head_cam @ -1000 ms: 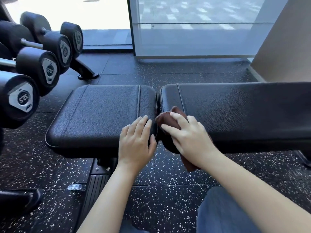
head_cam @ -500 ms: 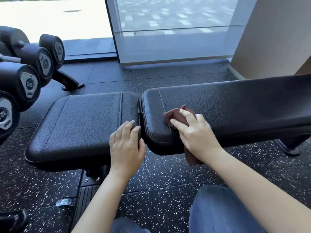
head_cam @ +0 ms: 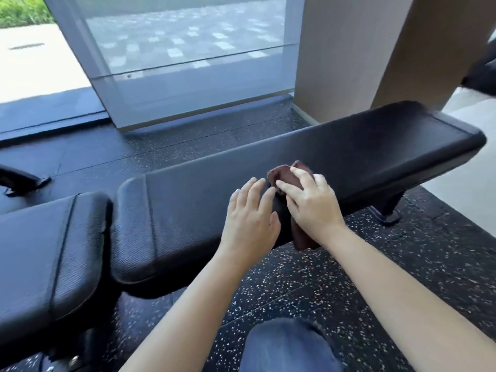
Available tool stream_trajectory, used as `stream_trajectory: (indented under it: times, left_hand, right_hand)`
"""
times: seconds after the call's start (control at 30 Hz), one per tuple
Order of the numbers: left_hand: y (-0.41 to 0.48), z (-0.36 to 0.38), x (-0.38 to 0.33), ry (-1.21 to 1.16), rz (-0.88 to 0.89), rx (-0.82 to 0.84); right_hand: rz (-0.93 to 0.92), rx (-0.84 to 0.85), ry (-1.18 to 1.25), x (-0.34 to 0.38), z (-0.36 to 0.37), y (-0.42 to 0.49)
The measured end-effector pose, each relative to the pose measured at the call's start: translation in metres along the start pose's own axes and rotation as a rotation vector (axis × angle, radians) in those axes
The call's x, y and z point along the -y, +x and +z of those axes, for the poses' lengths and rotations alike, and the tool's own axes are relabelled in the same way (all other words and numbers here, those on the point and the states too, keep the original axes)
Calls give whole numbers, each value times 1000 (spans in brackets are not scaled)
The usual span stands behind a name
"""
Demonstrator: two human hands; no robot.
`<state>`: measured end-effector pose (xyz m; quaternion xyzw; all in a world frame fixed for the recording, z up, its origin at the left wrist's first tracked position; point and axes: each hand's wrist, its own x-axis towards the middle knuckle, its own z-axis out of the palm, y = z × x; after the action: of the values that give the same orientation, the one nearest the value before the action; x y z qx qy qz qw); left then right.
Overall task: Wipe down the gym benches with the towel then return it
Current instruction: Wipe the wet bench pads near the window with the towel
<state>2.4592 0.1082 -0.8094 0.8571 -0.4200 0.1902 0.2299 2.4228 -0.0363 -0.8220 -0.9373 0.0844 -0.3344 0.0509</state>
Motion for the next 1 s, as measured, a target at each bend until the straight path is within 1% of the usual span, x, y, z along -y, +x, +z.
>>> stream_trajectory:
  times: [0.13, 0.27, 0.43, 0.57, 0.67, 0.8, 0.9, 1.0]
  left_hand:
    - [22, 32, -32, -16, 90, 37]
    - [44, 62, -63, -11, 139, 106]
    - [90, 96, -109, 64, 237, 165]
    - [127, 120, -136, 126, 298, 232]
    - [152, 138, -155, 175, 377, 281]
    - [171, 154, -168, 209, 446, 314]
    - [169, 158, -168, 238, 479, 315]
    - [170, 161, -168, 209, 457, 319]
  right_hand:
    - [111, -53, -57, -75, -8, -2]
    - [175, -36, -119, -147, -18, -2]
    - [318, 60, -147, -223, -22, 7]
    - [422, 40, -144, -266, -23, 11]
    - [556, -64, -103, -286, -22, 12]
    - [697, -262, -2, -285, -13, 9]
    - [884, -428, 166, -283, -8, 8]
    - [993, -610, 319, -287, -6, 11]
